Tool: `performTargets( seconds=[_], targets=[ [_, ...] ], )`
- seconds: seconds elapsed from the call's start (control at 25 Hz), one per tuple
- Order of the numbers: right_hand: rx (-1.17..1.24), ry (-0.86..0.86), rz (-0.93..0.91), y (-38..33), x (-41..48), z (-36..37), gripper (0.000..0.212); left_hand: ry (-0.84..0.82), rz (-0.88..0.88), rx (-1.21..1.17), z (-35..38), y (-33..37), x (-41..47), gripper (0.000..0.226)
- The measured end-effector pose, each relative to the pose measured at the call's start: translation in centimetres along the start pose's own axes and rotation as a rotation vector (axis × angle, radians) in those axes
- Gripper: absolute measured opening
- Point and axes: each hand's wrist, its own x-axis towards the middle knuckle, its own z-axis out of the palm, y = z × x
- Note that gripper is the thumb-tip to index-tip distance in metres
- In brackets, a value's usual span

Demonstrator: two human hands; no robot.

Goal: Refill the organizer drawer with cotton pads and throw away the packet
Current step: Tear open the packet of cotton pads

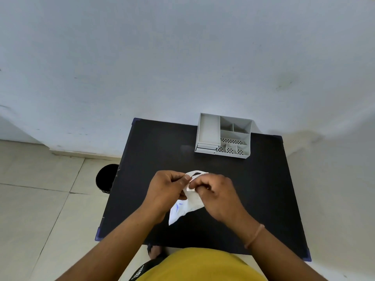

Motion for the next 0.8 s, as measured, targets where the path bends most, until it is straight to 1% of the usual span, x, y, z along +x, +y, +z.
performTargets(
  seconds=[0.08,0.12,0.16,0.2,0.24,0.28,0.32,0.36,0.4,0.44,0.48,0.52,0.56,0.6,0.64,0.68,0.72,0.76,0.8],
  targets=[
    [0.116,-0.202,0.280,-0.1,0.9,0.9,0.030,-0.005,0.098,0.091,0.2,-0.2,-0.8,0.024],
    [0.098,-0.261,0.361,0.2,1.5,1.0,0.031,0.013,0.128,0.126,0.3,-0.3,-1.2,0.021],
    [0.064,-0.284,0.400,0.3,2.2,1.2,0.029,0.027,0.158,0.154,0.4,-0.6,-1.3,0.019],
    [-0.009,-0.308,0.384,0.1,2.7,1.3,0.025,0.023,0.182,0.181,0.4,-0.8,-1.6,0.017],
    [-0.094,-0.343,0.305,-0.3,2.9,1.5,0.022,0.013,0.201,0.208,0.3,-0.8,-1.8,0.019],
    [-0.192,-0.400,0.189,-0.9,2.6,1.4,0.030,0.000,0.215,0.211,0.1,-0.8,-2.1,0.023],
    [-0.247,-0.436,0.113,-1.1,2.1,1.5,0.045,-0.029,0.217,0.170,-0.2,-0.9,-2.2,0.026],
    [-0.261,-0.447,0.092,-1.4,1.7,1.3,0.057,-0.058,0.206,0.075,-0.7,-0.9,-2.4,0.025],
    [-0.226,-0.421,0.098,-1.4,1.6,1.0,0.061,-0.052,0.186,-0.048,-1.4,-0.7,-2.5,0.019],
    [-0.190,-0.398,0.114,-1.3,1.4,0.5,0.060,0.009,0.171,-0.151,-2.2,-0.6,-2.3,0.010],
    [-0.140,-0.379,0.117,-1.2,1.1,0.0,0.059,0.105,0.159,-0.166,-3.4,-0.9,-1.4,0.011],
    [-0.076,-0.362,0.109,-1.1,0.7,-0.5,0.059,0.179,0.128,-0.114,-4.9,-1.1,-0.4,0.032],
    [0.012,-0.340,0.106,-1.3,0.3,-1.2,0.059,0.183,0.063,-0.055,-6.5,-1.4,0.7,0.057],
    [0.106,-0.324,0.106,-1.7,-0.1,-1.9,0.055,0.098,-0.031,-0.071,-8.1,-1.5,1.7,0.072],
    [0.158,-0.308,0.098,-2.2,-0.4,-2.5,0.047,-0.076,-0.132,-0.176,-9.4,-1.6,2.5,0.073],
    [0.147,-0.295,0.085,-2.8,-0.7,-2.9,0.040,-0.298,-0.223,-0.321,-10.4,-1.6,2.9,0.063],
    [0.079,-0.266,0.086,-3.0,-0.7,-3.2,0.038,-0.442,-0.282,-0.426,-10.9,-1.8,3.0,0.051],
    [-0.022,-0.238,0.072,-2.7,-0.5,-3.3,0.037,-0.516,-0.295,-0.474,-11.1,-2.1,3.1,0.044],
    [-0.118,-0.236,0.050,-2.2,-0.4,-3.3,0.036,-0.538,-0.285,-0.472,-11.1,-2.6,3.3,0.040]
  ],
)
